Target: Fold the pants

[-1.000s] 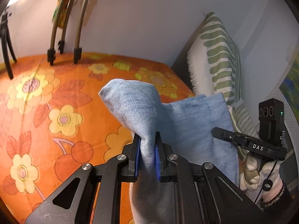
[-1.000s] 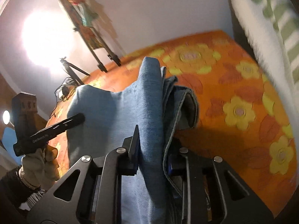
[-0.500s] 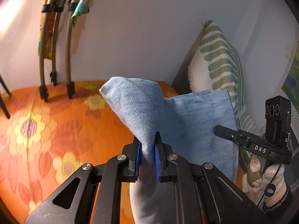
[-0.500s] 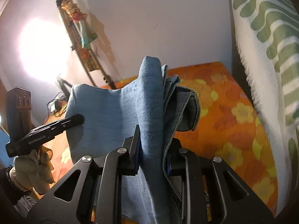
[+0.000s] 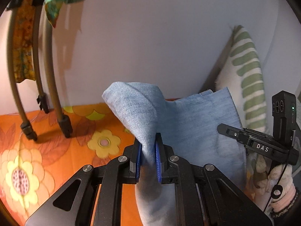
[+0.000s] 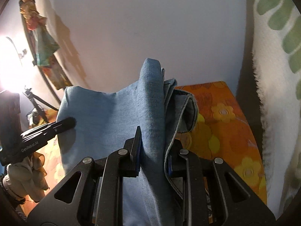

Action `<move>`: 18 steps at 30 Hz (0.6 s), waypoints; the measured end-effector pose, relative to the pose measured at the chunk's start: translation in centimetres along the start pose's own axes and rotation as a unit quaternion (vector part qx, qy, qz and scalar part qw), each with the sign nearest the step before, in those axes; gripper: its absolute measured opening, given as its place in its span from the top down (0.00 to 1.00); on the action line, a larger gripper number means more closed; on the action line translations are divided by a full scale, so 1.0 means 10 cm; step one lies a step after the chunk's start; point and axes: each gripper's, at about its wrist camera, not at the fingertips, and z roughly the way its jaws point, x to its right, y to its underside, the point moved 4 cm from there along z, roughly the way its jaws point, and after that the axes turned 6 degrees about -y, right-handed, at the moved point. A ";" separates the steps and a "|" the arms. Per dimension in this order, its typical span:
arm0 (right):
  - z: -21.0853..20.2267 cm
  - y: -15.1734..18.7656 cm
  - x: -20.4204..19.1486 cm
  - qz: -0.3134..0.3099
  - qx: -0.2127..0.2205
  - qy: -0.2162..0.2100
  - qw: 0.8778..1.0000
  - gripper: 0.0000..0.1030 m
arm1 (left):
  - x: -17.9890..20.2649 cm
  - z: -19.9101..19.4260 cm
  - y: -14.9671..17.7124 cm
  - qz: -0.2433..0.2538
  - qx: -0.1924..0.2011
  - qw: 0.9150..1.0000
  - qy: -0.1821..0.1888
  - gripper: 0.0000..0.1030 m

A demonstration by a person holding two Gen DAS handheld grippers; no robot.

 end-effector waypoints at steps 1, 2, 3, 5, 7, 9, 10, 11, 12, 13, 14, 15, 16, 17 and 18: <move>0.06 -0.01 0.02 0.001 -0.001 0.001 1.000 0.80 | -0.03 0.06 -0.02 -0.002 0.000 1.000 -0.001 0.89; 0.13 -0.03 0.05 -0.001 -0.002 0.003 1.000 0.80 | -0.04 0.09 -0.04 -0.003 0.001 1.000 -0.003 0.89; 0.20 -0.04 0.08 -0.002 -0.004 0.006 1.000 0.80 | -0.07 0.15 -0.05 -0.005 0.002 1.000 -0.006 0.89; 0.32 -0.04 0.12 -0.003 -0.008 0.008 1.000 0.80 | -0.10 0.23 -0.06 -0.004 0.000 1.000 -0.012 0.89; 0.42 -0.02 0.16 -0.009 -0.014 0.015 1.000 0.80 | -0.11 0.28 -0.05 -0.001 -0.003 1.000 -0.017 0.89; 0.49 0.01 0.18 -0.017 -0.021 0.022 0.999 0.79 | -0.11 0.33 -0.04 0.006 -0.007 1.000 -0.026 0.88; 0.52 0.02 0.20 -0.017 -0.025 0.026 0.999 0.76 | -0.10 0.35 -0.05 0.010 -0.009 0.999 -0.031 0.86; 0.53 0.05 0.22 -0.015 -0.027 0.030 0.999 0.72 | -0.11 0.35 -0.05 0.014 -0.008 0.999 -0.043 0.83; 0.55 0.06 0.25 -0.014 -0.028 0.040 0.999 0.70 | -0.12 0.36 -0.07 0.013 -0.007 0.999 -0.052 0.82; 0.55 0.07 0.27 -0.016 -0.027 0.062 0.998 0.66 | -0.13 0.35 -0.08 0.011 -0.004 0.998 -0.060 0.82; 0.55 0.07 0.29 -0.021 -0.023 0.082 0.996 0.64 | -0.13 0.34 -0.10 0.009 0.000 0.998 -0.063 0.82; 0.54 0.08 0.29 -0.023 -0.022 0.096 0.995 0.63 | -0.16 0.30 -0.13 0.006 0.003 0.998 -0.064 0.82; 0.53 0.10 0.30 -0.023 -0.020 0.106 0.994 0.62 | -0.17 0.26 -0.15 0.004 0.006 0.998 -0.065 0.82; 0.50 0.11 0.31 -0.023 -0.015 0.110 0.994 0.62 | -0.18 0.22 -0.17 0.004 0.010 0.998 -0.066 0.82; 0.47 0.12 0.32 -0.020 -0.011 0.111 0.994 0.62 | -0.18 0.18 -0.18 0.006 0.012 0.998 -0.067 0.82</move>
